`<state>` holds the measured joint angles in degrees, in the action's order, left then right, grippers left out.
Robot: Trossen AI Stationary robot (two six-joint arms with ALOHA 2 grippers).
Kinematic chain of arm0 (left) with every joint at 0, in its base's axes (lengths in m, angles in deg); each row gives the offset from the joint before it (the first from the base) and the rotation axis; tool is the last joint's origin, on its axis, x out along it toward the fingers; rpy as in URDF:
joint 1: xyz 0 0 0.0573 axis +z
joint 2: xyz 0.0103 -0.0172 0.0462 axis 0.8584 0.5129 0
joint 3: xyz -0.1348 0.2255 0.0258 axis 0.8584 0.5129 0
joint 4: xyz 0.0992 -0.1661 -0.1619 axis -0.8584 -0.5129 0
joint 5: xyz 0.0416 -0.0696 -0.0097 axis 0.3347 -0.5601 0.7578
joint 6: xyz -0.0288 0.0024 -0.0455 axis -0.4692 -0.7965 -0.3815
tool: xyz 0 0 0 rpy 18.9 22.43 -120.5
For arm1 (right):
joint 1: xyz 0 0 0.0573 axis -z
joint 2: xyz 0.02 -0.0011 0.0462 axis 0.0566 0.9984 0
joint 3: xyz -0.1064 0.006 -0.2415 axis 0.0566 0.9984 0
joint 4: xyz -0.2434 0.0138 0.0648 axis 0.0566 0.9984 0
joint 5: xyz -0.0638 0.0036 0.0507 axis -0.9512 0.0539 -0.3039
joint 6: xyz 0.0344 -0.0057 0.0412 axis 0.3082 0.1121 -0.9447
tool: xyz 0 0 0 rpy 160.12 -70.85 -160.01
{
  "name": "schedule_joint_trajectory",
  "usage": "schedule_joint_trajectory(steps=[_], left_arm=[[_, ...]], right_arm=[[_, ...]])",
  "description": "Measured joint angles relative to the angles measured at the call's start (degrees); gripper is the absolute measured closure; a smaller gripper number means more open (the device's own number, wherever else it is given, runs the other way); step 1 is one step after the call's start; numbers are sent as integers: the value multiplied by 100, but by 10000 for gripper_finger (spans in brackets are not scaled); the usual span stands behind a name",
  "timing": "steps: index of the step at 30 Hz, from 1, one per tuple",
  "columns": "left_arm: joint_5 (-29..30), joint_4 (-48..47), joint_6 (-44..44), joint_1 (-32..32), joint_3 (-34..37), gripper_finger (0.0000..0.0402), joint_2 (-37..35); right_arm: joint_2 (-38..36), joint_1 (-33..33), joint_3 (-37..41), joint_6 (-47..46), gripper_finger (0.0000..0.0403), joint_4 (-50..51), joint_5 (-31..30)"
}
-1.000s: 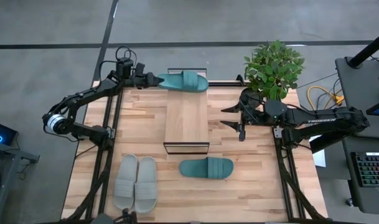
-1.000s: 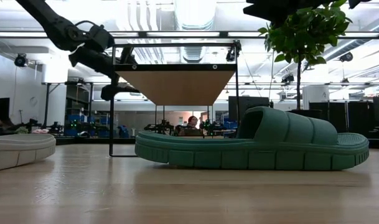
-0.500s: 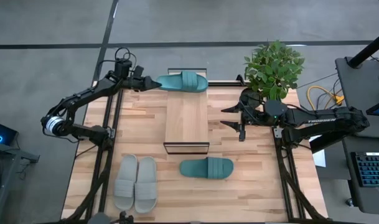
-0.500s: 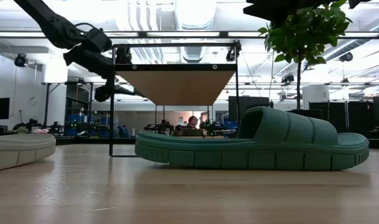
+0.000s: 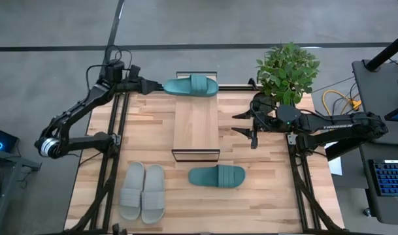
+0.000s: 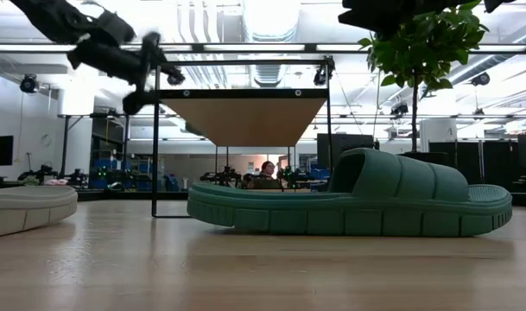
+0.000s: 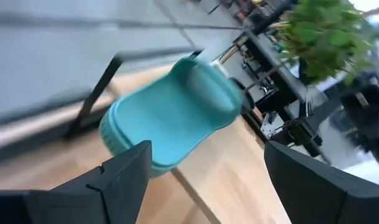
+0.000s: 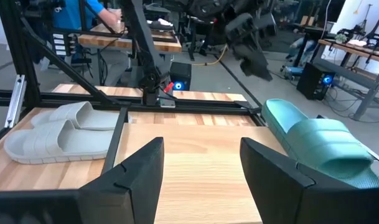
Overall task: Pick and place slides into the shelf
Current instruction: Put the top green slide on the shelf
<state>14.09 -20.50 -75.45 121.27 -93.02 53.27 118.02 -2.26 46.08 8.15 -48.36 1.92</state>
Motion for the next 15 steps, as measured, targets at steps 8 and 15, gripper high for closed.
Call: schedule_joint_trajectory(steps=[8,15], left_arm=[[6,18,2357,-261,35,107,-929],[7,150,4464,-676,35,107,-1323]], right_arm=[[1,1,0,233,199,-4,6],[11,3,0,309,199,-16,7]])
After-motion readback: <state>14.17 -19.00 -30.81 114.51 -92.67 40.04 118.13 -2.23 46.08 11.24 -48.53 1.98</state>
